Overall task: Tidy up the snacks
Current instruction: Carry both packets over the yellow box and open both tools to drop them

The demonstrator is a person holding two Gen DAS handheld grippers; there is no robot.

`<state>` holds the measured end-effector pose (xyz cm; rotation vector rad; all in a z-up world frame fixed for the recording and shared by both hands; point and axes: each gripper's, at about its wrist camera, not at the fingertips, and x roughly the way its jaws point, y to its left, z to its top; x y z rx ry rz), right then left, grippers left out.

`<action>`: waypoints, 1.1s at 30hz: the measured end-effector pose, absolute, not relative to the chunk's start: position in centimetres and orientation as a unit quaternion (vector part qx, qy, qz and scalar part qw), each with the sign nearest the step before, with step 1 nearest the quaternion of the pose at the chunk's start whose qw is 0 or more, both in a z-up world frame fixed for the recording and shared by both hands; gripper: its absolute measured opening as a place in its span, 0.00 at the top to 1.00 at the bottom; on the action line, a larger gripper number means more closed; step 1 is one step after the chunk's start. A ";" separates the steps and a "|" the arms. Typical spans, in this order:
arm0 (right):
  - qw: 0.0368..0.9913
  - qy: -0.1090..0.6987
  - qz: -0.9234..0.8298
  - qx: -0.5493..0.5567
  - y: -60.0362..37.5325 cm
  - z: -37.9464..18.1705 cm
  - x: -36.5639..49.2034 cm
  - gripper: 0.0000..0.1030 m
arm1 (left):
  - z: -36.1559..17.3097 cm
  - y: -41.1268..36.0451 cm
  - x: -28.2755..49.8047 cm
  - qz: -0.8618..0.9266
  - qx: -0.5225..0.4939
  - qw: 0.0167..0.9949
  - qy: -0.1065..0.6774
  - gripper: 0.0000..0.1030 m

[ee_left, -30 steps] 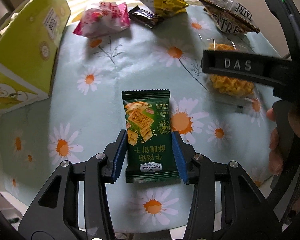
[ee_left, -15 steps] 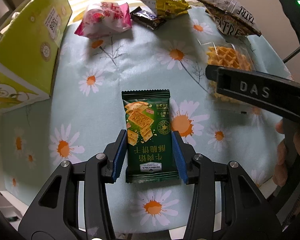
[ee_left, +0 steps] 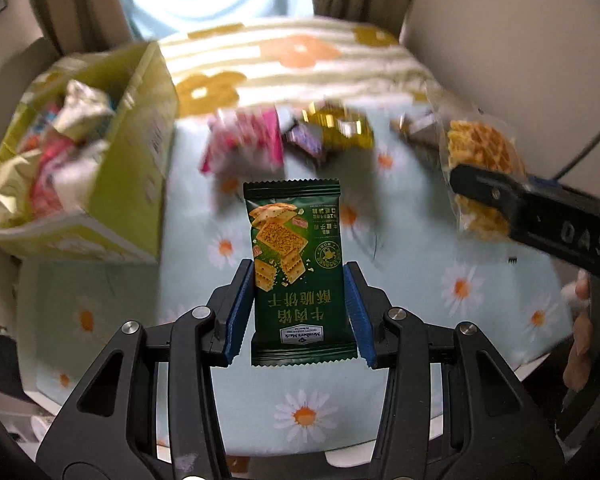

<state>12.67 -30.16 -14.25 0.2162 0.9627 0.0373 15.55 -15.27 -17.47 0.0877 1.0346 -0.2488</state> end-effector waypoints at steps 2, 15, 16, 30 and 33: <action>0.887 0.450 0.030 0.097 -29.7 -12.5 12.6 0.30 | -15.5 -14.5 15.9 -0.115 0.031 0.871 0.477 0.60; 0.912 0.390 0.096 0.087 -20.6 -5.6 16.6 0.30 | -7.1 -3.1 21.0 -0.080 -0.016 0.909 0.408 0.60; 0.912 0.388 0.102 0.086 -19.5 -5.4 17.2 0.30 | -6.9 -2.0 21.4 -0.076 -0.017 0.910 0.407 0.60; 0.893 0.416 0.145 0.089 -3.4 -6.7 25.1 0.30 | -9.6 13.0 29.3 -0.062 -0.020 0.887 0.458 0.60; 0.888 0.431 0.134 0.091 -1.3 -7.5 25.7 0.30 | -11.5 14.8 30.4 -0.073 -0.018 0.873 0.482 0.60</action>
